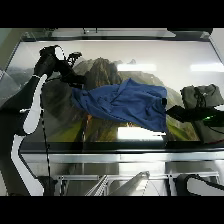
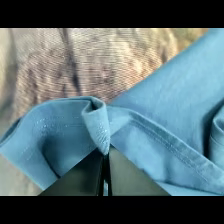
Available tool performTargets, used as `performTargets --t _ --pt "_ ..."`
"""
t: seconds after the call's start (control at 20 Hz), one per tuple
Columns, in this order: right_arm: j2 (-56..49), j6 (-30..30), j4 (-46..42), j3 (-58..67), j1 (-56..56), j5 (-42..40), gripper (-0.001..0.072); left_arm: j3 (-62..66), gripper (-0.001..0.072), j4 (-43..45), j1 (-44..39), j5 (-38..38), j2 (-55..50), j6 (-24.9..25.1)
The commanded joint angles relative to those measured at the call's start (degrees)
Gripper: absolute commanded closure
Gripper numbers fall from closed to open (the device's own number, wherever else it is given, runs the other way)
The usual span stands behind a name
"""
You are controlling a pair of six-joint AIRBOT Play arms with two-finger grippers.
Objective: Fold the shirts.
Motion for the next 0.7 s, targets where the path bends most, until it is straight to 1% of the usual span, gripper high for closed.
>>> performTargets --t 0.0,0.15,0.45,0.5,0.55,0.6,0.65 --pt "-3.5 -0.3 -0.5 1.0 0.0 7.8 0.0212 -1.7 0.0690 -0.1 0.0 -1.7 0.5 0.0" --pt "-3.5 2.8 -2.1 0.8 0.1 11.6 0.0212 -3.6 0.0689 -0.1 0.0 -3.2 0.5 0.0" --pt "-3.5 3.1 -1.7 0.5 1.7 16.4 0.0215 -3.7 0.0681 -0.1 0.1 -3.8 0.5 0.0" --pt "-3.5 3.1 -1.7 0.5 1.9 17.1 0.0276 -3.7 0.0681 -0.1 0.1 -4.3 0.5 0.0" --pt "-3.5 3.1 -1.8 0.5 2.2 17.0 0.0471 -3.7 0.0681 -0.1 0.2 -4.6 0.5 0.0" --pt "-3.5 3.1 -1.7 0.5 2.5 16.7 0.0572 -3.7 0.0681 -0.3 0.2 -4.8 0.5 0.0" --pt "-3.6 3.1 -1.6 0.5 2.6 16.3 0.0595 -3.7 0.0681 -0.8 0.3 -4.8 0.6 0.0"
